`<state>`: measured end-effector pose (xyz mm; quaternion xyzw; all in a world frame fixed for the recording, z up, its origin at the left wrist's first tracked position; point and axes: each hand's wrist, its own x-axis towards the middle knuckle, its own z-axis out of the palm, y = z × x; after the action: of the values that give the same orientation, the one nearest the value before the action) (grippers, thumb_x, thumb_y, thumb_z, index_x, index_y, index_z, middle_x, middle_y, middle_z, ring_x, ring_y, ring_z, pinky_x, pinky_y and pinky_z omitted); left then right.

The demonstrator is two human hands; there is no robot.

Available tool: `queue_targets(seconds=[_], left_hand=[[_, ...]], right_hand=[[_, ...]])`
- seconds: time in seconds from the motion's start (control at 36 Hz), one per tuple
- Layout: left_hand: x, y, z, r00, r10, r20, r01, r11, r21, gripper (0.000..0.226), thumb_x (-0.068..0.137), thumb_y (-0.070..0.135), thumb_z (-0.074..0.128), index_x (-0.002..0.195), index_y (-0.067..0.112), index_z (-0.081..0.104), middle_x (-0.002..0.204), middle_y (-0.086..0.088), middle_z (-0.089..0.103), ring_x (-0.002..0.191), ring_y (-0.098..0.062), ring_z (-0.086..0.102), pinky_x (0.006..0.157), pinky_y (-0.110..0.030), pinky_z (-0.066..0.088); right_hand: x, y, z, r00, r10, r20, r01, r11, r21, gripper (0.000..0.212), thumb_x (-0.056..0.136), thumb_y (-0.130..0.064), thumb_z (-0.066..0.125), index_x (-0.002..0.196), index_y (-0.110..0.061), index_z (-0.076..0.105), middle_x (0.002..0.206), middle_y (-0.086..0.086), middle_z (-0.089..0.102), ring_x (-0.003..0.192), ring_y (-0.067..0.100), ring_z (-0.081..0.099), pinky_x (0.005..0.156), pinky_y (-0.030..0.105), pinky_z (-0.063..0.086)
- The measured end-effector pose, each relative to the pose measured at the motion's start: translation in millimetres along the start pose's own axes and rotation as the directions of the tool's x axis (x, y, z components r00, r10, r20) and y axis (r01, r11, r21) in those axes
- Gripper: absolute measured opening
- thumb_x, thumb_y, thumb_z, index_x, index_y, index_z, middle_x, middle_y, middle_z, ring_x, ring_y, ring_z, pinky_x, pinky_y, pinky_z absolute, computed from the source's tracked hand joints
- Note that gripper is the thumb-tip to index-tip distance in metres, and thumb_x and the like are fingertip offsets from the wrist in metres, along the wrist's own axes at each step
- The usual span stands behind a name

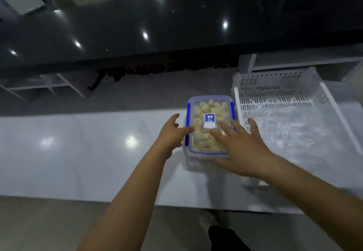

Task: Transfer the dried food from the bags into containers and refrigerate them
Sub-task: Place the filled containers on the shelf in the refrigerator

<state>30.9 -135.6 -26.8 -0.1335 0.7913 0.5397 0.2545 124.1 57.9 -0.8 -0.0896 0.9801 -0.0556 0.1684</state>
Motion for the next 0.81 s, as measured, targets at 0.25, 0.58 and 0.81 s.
queue_targets(seconds=[0.25,0.58,0.81], left_hand=[[19,-19,-8,0.994,0.02,0.104,-0.015,0.999,-0.051,0.065,0.088,0.014,0.076,0.143,0.035,0.048,0.113,-0.002,0.07,0.097,-0.021,0.072,0.066,-0.038,0.064],[-5,-77,-109,0.981,-0.021,0.191,0.027,0.999,-0.03,0.06,0.085,0.022,0.078,0.134,0.048,0.055,0.113,0.0,0.072,0.093,-0.016,0.075,0.065,-0.037,0.063],[8,-95,-160,0.896,-0.022,0.444,0.024,1.0,0.001,0.057,0.081,0.033,0.079,0.132,0.042,0.055,0.113,0.006,0.075,0.1,-0.017,0.074,0.07,-0.038,0.063]], right_hand=[[6,5,20,0.999,-0.02,0.034,0.02,1.0,-0.014,0.077,0.091,-0.064,0.041,0.156,-0.043,0.008,0.168,-0.003,0.005,0.153,0.026,0.002,0.113,0.049,-0.024],[-3,-81,44,0.962,0.243,-0.124,-0.037,0.567,0.823,0.058,0.084,-0.05,0.067,0.136,-0.057,0.044,0.132,-0.056,0.032,0.129,-0.024,0.03,0.106,0.011,0.03],[-14,-165,81,0.739,0.578,0.347,-0.169,-0.339,0.925,0.05,0.081,-0.026,0.081,0.126,-0.037,0.063,0.125,-0.011,0.067,0.103,0.012,0.071,0.087,0.044,0.059]])
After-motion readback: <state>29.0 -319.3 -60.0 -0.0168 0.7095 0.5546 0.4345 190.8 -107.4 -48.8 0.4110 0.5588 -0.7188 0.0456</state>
